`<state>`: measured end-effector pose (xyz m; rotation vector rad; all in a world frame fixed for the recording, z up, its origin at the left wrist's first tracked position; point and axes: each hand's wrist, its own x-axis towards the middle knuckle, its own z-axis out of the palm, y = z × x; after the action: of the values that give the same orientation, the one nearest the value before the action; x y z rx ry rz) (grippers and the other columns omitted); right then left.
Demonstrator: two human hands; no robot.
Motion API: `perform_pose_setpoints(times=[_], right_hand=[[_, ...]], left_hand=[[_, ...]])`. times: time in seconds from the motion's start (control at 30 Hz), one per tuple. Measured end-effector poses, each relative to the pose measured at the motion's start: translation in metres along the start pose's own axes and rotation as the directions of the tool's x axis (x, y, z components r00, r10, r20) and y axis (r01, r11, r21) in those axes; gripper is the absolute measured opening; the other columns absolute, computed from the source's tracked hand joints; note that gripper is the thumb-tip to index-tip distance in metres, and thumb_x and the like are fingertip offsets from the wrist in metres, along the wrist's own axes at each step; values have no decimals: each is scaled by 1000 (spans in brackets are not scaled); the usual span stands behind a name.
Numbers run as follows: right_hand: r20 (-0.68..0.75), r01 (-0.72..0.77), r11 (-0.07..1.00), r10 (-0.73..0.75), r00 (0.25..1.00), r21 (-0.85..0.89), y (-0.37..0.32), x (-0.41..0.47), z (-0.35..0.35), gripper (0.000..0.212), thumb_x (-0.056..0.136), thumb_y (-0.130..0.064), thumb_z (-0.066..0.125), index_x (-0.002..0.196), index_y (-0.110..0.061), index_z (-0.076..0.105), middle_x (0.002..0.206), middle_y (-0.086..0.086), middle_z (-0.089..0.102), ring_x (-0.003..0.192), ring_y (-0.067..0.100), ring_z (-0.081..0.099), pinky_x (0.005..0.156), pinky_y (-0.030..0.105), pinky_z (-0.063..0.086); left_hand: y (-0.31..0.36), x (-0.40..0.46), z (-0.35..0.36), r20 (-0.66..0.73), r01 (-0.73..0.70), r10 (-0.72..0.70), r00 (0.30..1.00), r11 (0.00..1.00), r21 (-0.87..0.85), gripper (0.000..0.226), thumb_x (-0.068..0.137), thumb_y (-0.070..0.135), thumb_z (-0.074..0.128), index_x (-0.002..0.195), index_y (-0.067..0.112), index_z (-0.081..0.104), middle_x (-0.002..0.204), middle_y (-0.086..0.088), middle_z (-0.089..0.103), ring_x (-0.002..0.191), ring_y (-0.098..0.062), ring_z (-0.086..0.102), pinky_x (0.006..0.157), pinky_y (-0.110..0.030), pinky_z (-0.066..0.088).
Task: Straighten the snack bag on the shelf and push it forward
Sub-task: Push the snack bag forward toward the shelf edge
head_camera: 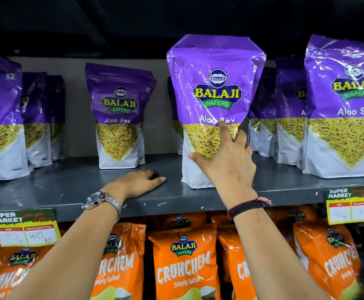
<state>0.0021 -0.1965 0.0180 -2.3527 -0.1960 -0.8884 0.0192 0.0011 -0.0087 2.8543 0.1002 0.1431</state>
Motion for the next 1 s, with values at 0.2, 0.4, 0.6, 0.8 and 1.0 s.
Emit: perform_pose_setpoints(times=[0.2, 0.4, 0.6, 0.8, 1.0], right_hand=[[6, 10, 1000, -10, 1000, -3, 0, -4, 0, 106, 73, -58, 70, 150, -27, 5, 159, 16, -1, 143, 39, 14, 100, 56, 41], [-309, 193, 981, -181, 934, 11, -15, -13, 5, 89, 77, -49, 71, 145, -9, 31, 152, 28, 24, 138, 48, 28, 103, 61, 35], [-393, 463, 885, -406, 825, 58, -83, -26, 53, 64, 78, -26, 70, 134, -4, 48, 141, 26, 47, 126, 45, 47, 99, 55, 44], [-47, 483, 875, -481, 875, 29, -156, -11, 119, 67, 94, -29, 50, 150, -14, 17, 157, 17, 17, 144, 34, 20, 114, 50, 25], [105, 331, 941, -324, 940, -66, -194, 18, 178, 82, 88, -46, 57, 150, -16, 12, 153, 26, 15, 140, 44, 19, 109, 57, 31]], left_hand=[[2, -3, -2, -15, 0, 0, 1000, 1000, 14, 56, 92, 52, 36, 137, 19, 42, 148, -7, 41, 135, -24, 37, 113, -34, 28], [-14, -24, -14, -13, 27, -27, 1000, 1000, -16, 51, 91, 48, 42, 132, 18, 49, 140, -6, 51, 128, -22, 46, 106, -30, 33], [-83, -55, -37, -72, 215, -213, 974, 977, 11, 59, 90, 55, 37, 135, 18, 46, 144, -8, 46, 132, -26, 42, 108, -32, 31], [-144, -67, -65, -77, 215, -210, 975, 974, 65, 49, 94, 45, 36, 134, 18, 47, 144, -8, 46, 131, -25, 43, 103, -29, 34], [-178, -51, -61, -106, 188, -180, 978, 980, 64, 55, 92, 51, 35, 137, 20, 41, 149, -9, 39, 135, -25, 37, 112, -35, 30]])
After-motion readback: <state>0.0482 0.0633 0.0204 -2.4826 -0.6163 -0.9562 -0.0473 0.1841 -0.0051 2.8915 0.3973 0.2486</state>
